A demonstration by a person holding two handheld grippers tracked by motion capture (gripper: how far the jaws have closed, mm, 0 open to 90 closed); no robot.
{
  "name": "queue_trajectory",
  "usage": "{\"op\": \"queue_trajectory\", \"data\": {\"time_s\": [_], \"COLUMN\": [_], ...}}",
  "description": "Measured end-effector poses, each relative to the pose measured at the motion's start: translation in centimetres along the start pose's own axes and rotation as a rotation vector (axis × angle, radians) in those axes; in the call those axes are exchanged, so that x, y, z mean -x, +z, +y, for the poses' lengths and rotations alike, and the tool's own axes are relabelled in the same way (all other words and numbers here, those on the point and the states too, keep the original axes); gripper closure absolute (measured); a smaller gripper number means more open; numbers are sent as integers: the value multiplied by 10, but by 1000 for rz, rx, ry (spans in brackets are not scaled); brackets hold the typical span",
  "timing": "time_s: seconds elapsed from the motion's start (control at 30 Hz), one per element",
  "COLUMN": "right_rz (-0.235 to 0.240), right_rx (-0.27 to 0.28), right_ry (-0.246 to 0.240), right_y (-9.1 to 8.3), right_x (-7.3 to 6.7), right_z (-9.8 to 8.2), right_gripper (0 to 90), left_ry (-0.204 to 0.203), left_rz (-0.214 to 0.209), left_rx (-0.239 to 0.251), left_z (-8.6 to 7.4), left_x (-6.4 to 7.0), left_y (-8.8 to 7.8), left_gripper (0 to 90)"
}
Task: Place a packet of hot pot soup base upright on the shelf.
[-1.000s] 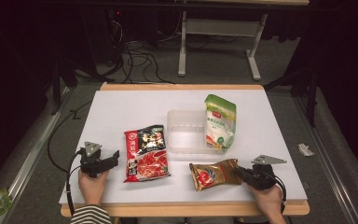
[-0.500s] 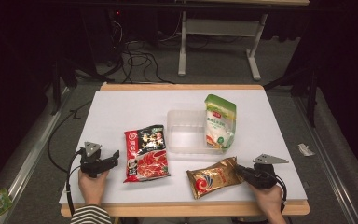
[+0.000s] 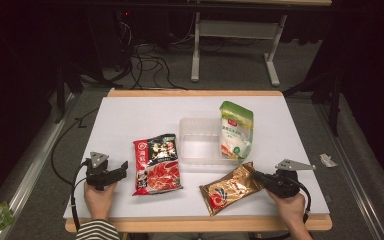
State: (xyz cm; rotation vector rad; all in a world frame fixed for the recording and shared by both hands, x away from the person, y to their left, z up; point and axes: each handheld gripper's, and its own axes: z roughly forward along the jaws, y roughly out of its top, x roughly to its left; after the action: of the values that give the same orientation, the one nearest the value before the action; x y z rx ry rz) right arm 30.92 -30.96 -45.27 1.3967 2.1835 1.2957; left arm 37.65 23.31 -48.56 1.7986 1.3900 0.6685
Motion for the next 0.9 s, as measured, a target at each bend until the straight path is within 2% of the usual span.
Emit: {"op": "queue_trajectory", "data": {"time_s": [0.47, 0.9], "right_rz": [33, 93], "right_rx": [35, 77], "right_ry": [-11, -28], "right_y": [-16, -31], "right_x": [1, -3], "right_z": [15, 37], "right_gripper": [900, 900], "left_ry": [1, -4], "left_rz": [-7, -7], "left_rx": [-5, -6], "left_z": [0, 0], "left_x": [0, 0], "left_y": [0, 0], "left_gripper": [190, 189]}}
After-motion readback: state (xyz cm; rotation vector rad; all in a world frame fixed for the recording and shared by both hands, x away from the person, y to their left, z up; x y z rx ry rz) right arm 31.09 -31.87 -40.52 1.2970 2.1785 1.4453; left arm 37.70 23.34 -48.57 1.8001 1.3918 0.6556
